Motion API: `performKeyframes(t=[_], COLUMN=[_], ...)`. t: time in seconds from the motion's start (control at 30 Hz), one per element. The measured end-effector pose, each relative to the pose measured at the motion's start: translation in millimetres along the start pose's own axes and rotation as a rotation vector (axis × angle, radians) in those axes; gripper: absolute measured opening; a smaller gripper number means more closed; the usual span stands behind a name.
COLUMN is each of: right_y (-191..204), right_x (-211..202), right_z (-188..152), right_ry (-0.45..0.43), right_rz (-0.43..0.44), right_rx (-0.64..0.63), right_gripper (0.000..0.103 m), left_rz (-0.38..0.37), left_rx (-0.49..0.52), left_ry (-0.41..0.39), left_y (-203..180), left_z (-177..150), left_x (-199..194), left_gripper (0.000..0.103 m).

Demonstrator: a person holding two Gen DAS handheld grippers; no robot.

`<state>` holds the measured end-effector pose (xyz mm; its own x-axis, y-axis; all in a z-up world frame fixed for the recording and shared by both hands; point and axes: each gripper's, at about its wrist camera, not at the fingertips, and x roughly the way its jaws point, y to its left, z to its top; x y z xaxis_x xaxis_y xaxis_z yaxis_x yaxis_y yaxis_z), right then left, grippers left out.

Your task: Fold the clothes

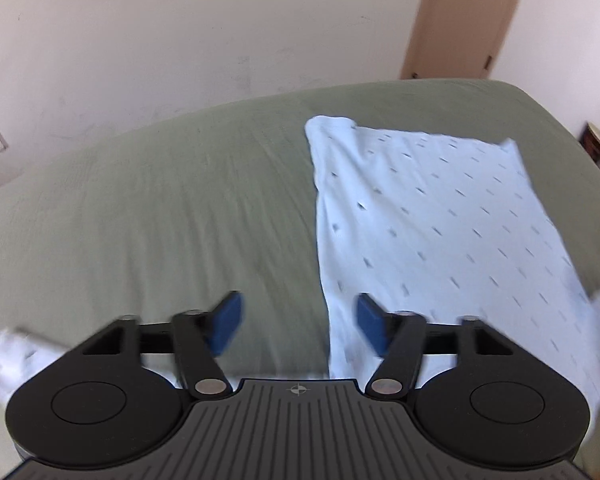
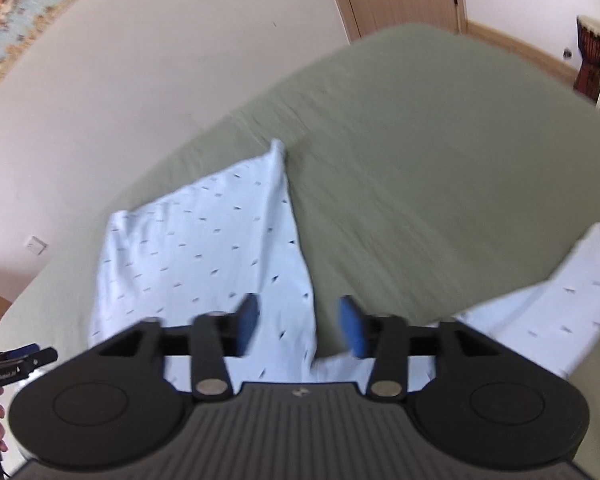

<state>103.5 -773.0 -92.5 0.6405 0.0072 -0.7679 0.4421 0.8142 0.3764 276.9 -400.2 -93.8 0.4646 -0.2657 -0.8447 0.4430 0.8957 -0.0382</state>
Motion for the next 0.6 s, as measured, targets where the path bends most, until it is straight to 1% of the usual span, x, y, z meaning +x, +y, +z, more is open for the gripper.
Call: performKeyframes(t=[0.03,0.13,0.17,0.23,0.33,0.37,0.4,0.43,0.5,0.6], right_y=[2.9,12.1,15.3,24.1,38.4,41.8,47.0,50.9,60.6,71.5], right_x=[-17.2,-62.4,-71.5,-101.1,-141.4,-153.1,-171.8,-183.4,-203.1,-224.6], right_z=[-6.2,-25.6,-30.9,-43.7,-59.0,-63.6,-71.0,-76.0,-89.3,-113.1], right_ry=[-0.012,-0.04,-0.046,-0.065,-0.086,-0.093,-0.105,-0.114,-0.144,-0.18], right_rz=[-0.003,0.006,0.007,0.005,0.008,0.01,0.013,0.015,0.006,-0.015], right_rx=[-0.006,-0.03,-0.04,-0.071,-0.11,-0.117,-0.129,-0.138,-0.188,-0.27], right_gripper=[0.075,0.084,0.087,0.088,0.09,0.094,0.1,0.101,0.102,0.103], left_rz=[-0.002,0.008,0.028,0.061,0.07,0.071,0.073,0.072,0.071,0.088], left_rx=[0.012,0.032,0.024,0.013,0.0,-0.008,-0.015,-0.022,-0.031,-0.036], left_ry=[-0.008,-0.03,-0.029,-0.034,-0.071,-0.088,-0.106,-0.123,-0.146,-0.157], left_y=[-2.0,-9.5,-11.7,-17.0,-24.3,-27.5,-30.7,-33.8,-38.3,-45.3], left_z=[-6.3,-31.8,-39.8,-58.9,-80.8,-89.4,-98.0,-106.2,-118.2,-135.5], left_x=[-14.2,-64.1,-77.9,-107.9,-142.3,-155.3,-168.3,-179.8,-192.4,-204.1], left_gripper=[0.083,0.089,0.089,0.089,0.089,0.089,0.089,0.089,0.089,0.089])
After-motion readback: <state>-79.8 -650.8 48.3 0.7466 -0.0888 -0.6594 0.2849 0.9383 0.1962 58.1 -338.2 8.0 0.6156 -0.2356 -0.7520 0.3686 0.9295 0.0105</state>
